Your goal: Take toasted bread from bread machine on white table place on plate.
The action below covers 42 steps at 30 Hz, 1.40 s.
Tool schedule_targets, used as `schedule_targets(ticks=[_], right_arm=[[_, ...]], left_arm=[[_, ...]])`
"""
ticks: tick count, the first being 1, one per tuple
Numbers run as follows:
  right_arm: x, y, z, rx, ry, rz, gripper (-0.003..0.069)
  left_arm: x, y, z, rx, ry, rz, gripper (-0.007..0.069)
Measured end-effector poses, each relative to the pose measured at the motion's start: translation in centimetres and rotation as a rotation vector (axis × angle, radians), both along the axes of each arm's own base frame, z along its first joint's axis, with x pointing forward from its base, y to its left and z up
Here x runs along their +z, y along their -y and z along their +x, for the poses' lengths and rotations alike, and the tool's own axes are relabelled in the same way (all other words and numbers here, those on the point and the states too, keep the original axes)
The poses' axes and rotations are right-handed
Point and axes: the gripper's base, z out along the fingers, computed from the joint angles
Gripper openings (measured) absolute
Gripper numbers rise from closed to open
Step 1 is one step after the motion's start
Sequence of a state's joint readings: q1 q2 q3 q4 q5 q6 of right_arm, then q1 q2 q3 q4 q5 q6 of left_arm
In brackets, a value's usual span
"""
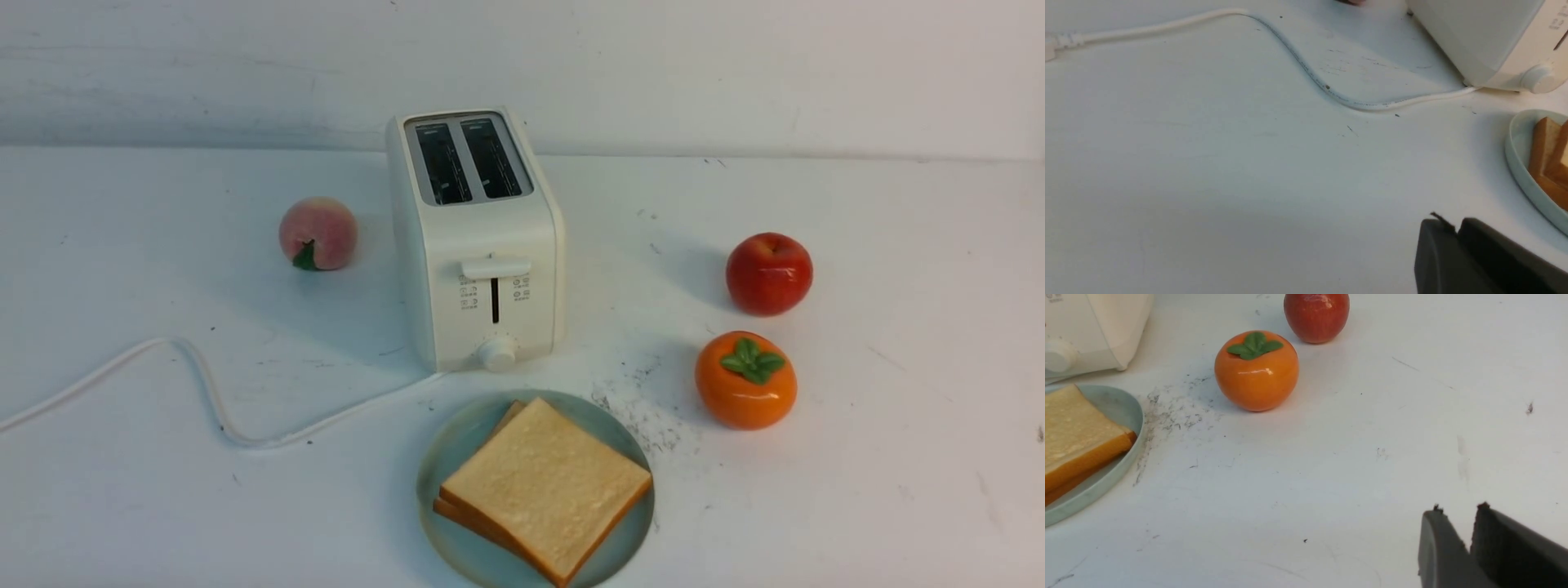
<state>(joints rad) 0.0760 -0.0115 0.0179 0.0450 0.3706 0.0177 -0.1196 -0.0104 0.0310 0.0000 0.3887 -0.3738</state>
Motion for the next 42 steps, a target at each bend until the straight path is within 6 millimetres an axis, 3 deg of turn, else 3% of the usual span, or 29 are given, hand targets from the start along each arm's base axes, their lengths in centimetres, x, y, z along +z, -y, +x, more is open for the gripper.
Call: schedule_targets(ticks=[42], right_arm=[[-0.02, 0.00, -0.01, 0.000, -0.002, 0.000, 0.0182]], left_arm=[[-0.04, -0.33, 0.01, 0.065, -0.005, -0.003, 0.0091]])
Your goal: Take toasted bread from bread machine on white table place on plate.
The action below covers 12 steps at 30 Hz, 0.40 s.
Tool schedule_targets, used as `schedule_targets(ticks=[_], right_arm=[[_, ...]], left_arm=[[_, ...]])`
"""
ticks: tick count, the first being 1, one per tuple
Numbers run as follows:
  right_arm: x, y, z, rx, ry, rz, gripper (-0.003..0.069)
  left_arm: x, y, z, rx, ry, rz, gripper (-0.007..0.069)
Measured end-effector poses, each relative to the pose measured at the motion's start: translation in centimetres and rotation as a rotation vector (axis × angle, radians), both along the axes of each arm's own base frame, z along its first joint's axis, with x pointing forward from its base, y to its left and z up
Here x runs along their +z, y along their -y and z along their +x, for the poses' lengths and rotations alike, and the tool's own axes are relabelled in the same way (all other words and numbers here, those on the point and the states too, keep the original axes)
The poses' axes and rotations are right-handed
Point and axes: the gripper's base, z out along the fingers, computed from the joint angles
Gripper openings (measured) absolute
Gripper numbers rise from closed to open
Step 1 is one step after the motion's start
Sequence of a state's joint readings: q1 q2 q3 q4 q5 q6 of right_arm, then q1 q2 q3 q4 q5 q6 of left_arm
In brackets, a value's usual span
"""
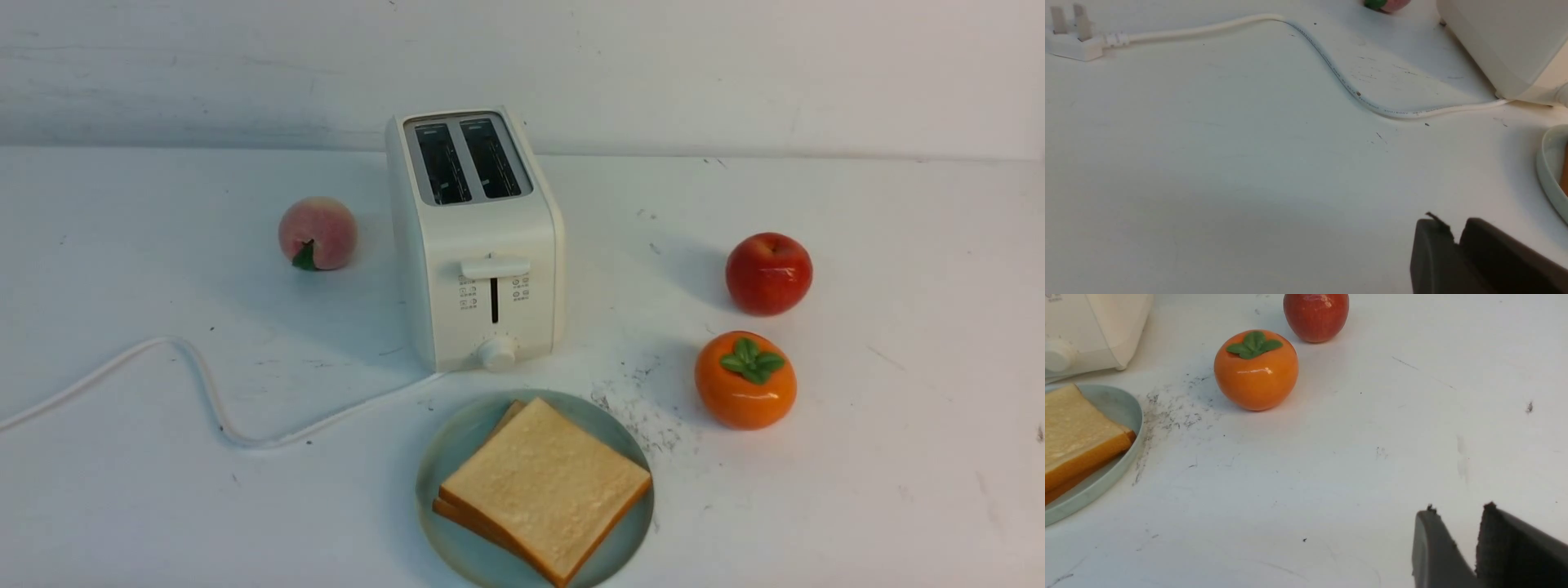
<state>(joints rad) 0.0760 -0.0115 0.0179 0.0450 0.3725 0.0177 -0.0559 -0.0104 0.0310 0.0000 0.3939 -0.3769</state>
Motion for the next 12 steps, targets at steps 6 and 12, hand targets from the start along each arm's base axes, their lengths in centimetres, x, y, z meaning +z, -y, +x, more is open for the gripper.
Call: schedule_targets(ticks=[6, 12], right_arm=[[0.00, 0.00, 0.00, 0.000, 0.000, 0.000, 0.0190], [0.00, 0.00, 0.00, 0.000, 0.000, 0.000, 0.0199]], left_arm=[[0.00, 0.00, 0.00, 0.000, 0.000, 0.000, 0.0092], [0.00, 0.00, 0.00, 0.000, 0.000, 0.000, 0.0092]])
